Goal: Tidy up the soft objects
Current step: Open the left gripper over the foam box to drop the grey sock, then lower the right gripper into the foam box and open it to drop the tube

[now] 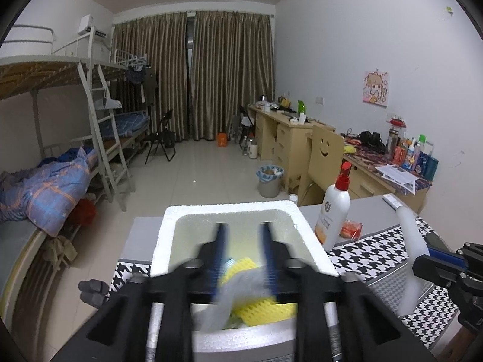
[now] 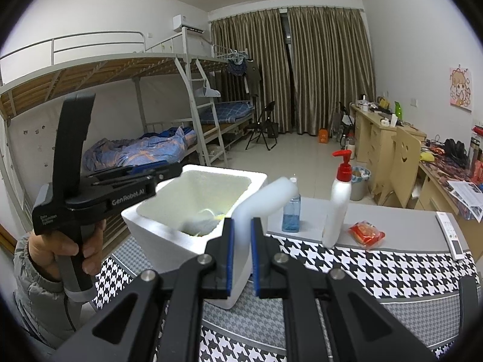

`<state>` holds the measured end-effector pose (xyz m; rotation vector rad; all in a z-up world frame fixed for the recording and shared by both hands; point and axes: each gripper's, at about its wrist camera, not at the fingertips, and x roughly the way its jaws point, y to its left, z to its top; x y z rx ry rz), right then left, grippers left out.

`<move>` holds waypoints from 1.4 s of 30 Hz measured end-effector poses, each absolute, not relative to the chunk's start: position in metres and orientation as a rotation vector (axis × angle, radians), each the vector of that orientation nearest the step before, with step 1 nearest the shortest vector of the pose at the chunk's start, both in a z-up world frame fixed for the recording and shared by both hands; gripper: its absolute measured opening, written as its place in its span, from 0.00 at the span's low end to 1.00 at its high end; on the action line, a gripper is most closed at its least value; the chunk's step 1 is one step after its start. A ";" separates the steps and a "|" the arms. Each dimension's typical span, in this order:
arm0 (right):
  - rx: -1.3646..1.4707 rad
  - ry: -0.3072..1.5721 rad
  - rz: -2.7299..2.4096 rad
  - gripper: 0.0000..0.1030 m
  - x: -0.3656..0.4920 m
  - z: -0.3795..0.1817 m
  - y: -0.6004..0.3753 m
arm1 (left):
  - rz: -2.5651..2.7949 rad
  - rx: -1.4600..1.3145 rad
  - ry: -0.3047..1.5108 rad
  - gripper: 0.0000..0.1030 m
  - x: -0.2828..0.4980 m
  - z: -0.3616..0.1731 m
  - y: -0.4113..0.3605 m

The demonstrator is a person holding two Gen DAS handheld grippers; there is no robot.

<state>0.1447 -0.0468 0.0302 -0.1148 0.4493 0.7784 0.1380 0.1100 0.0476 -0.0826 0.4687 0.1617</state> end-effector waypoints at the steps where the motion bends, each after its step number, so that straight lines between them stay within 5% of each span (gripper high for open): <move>1: -0.116 0.451 0.778 0.13 0.145 0.030 -0.046 | 0.166 -0.090 0.464 0.56 0.137 0.047 0.112; 3: -0.118 0.454 0.774 0.13 0.145 0.030 -0.044 | 0.178 -0.104 0.453 0.79 0.135 0.046 0.115; 9: -0.123 0.461 0.770 0.13 0.147 0.029 -0.040 | 0.210 -0.112 0.425 0.99 0.126 0.044 0.124; 42: -0.148 0.456 0.787 0.13 0.152 0.033 -0.007 | 0.308 -0.081 0.386 0.99 0.075 0.035 0.136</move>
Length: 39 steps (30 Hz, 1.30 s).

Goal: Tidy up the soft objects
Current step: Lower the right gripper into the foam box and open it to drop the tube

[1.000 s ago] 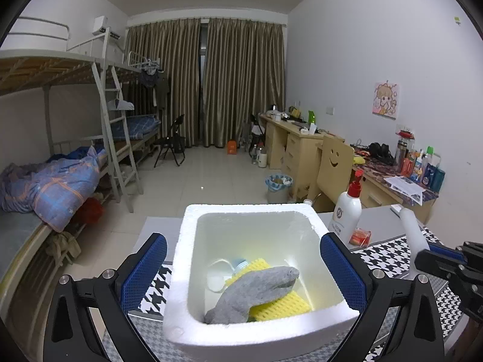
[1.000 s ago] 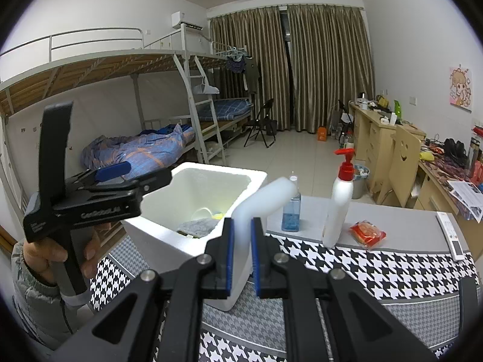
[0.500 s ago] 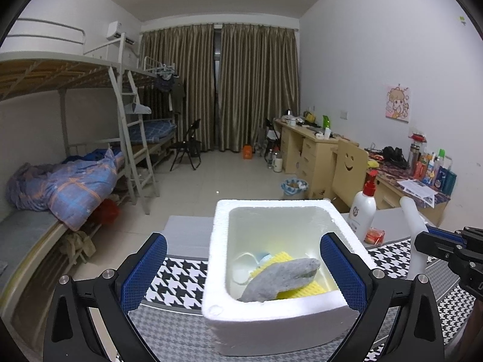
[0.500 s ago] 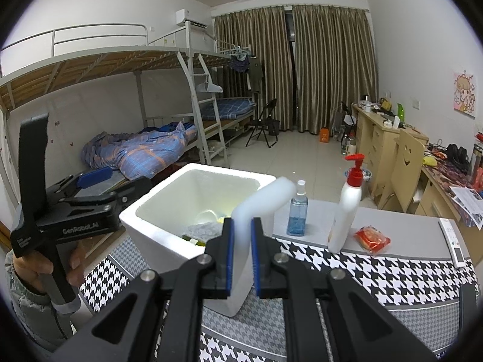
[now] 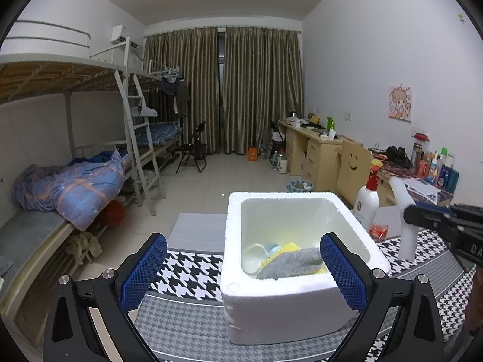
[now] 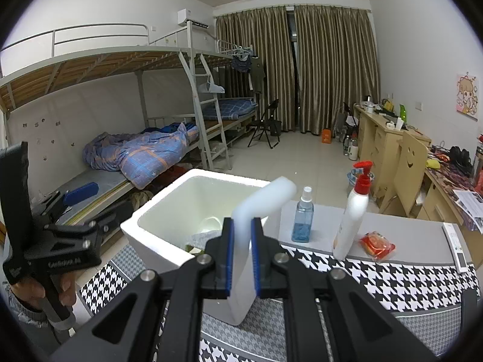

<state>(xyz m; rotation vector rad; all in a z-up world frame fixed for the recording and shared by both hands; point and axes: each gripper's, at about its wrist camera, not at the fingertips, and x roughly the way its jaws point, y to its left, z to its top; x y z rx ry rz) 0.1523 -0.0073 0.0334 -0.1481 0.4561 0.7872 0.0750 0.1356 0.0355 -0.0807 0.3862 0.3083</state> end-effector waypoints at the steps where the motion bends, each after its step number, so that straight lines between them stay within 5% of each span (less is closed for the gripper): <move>1: -0.148 0.457 0.787 0.13 0.153 0.033 -0.006 | 0.305 -0.082 0.388 0.99 0.074 0.035 0.136; 39: -0.194 0.512 0.859 0.17 0.164 0.029 0.055 | 0.387 -0.097 0.404 0.99 0.031 0.014 0.162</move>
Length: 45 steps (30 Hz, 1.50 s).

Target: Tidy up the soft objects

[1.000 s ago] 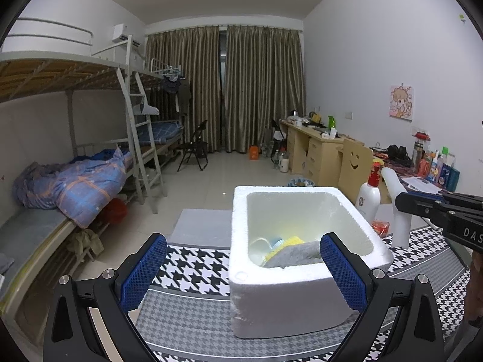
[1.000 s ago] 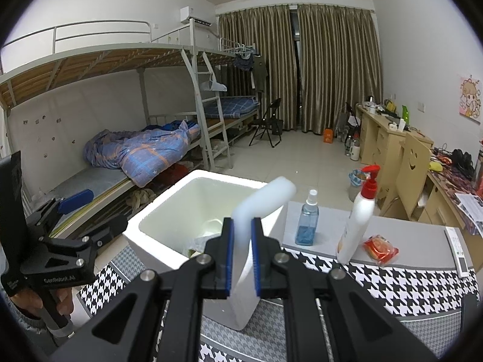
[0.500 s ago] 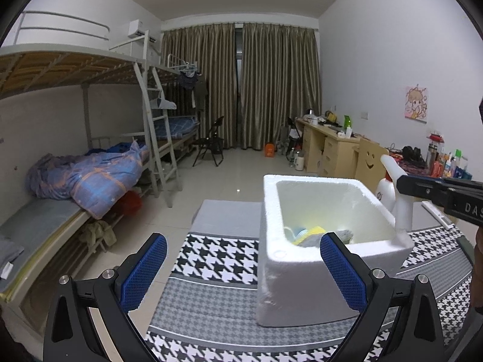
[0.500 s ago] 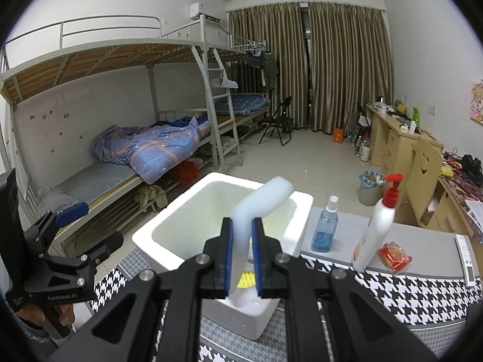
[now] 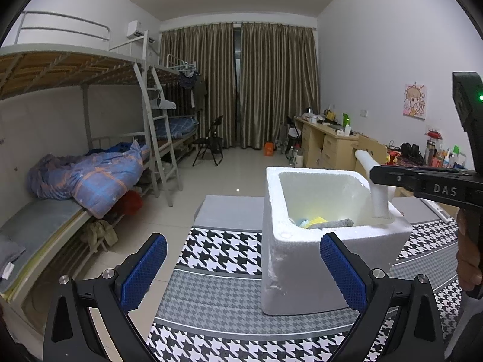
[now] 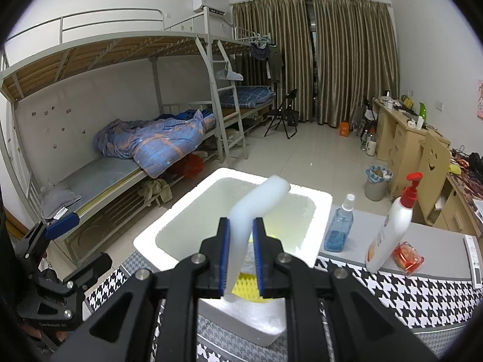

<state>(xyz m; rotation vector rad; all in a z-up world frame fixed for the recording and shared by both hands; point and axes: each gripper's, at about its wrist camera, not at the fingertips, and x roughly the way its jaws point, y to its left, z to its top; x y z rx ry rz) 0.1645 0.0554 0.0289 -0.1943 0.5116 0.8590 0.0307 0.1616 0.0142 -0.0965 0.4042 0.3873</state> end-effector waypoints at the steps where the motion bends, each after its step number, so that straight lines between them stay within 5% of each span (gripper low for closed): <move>1: -0.195 0.507 0.855 0.17 0.164 0.029 0.056 | 0.388 -0.099 0.404 0.99 0.030 0.014 0.161; 8: -0.204 0.512 0.849 0.21 0.167 0.026 0.064 | 0.396 -0.116 0.407 0.99 0.023 0.007 0.161; 10: -0.207 0.513 0.856 0.39 0.165 0.025 0.064 | 0.394 -0.120 0.411 0.99 0.022 0.006 0.160; 14: -0.203 0.493 0.859 0.48 0.160 0.026 0.060 | 0.395 -0.133 0.411 0.99 0.020 0.004 0.159; 19: -0.183 0.470 0.858 0.74 0.154 0.028 0.049 | 0.395 -0.133 0.409 0.99 0.019 0.005 0.157; 32: -0.162 0.436 0.849 0.79 0.143 0.034 0.024 | 0.373 -0.110 0.393 0.99 0.011 0.014 0.137; 45: -0.108 0.359 0.799 0.99 0.116 0.040 -0.018 | 0.342 -0.096 0.357 0.99 -0.004 0.025 0.105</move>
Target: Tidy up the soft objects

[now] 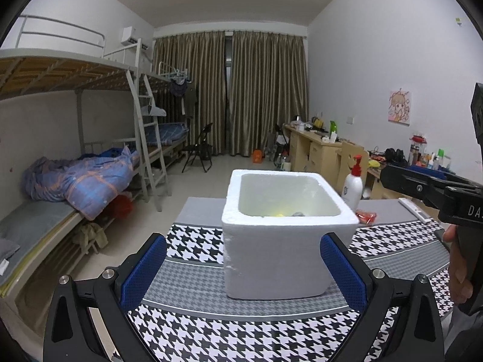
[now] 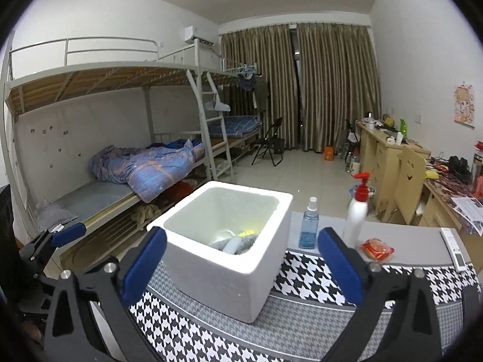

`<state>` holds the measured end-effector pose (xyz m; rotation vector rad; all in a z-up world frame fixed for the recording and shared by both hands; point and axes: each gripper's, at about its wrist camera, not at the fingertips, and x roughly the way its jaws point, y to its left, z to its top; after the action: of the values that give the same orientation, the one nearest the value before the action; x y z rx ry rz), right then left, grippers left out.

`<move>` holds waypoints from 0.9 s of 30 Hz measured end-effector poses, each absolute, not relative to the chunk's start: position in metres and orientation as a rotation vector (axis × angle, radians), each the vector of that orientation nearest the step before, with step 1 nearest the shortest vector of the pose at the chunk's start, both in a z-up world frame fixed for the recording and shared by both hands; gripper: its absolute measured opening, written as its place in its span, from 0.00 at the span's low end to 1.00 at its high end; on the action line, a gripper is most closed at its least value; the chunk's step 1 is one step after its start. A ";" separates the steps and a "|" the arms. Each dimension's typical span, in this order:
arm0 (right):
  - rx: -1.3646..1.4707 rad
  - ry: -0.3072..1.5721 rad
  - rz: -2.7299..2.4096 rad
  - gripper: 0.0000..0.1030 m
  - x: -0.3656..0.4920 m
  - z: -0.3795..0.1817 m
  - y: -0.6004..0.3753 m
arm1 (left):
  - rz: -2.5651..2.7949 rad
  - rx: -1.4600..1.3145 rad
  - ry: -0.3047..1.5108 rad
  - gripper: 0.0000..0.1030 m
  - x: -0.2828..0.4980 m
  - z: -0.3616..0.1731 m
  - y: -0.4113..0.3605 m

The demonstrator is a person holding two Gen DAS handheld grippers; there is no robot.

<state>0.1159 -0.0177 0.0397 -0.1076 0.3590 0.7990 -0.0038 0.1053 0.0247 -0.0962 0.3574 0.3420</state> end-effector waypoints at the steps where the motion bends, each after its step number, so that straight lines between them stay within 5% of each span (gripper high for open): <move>1: -0.107 0.357 0.795 0.99 0.114 0.039 -0.020 | 0.346 -0.095 0.356 0.99 -0.005 0.025 0.105; 27: -0.076 0.306 0.729 0.99 0.071 0.031 -0.082 | 0.271 -0.064 0.296 0.99 -0.021 0.033 0.053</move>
<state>0.0714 -0.0819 0.0306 -0.0765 0.3065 0.7291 -0.0208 0.0527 0.0329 -0.0636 0.2958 0.2710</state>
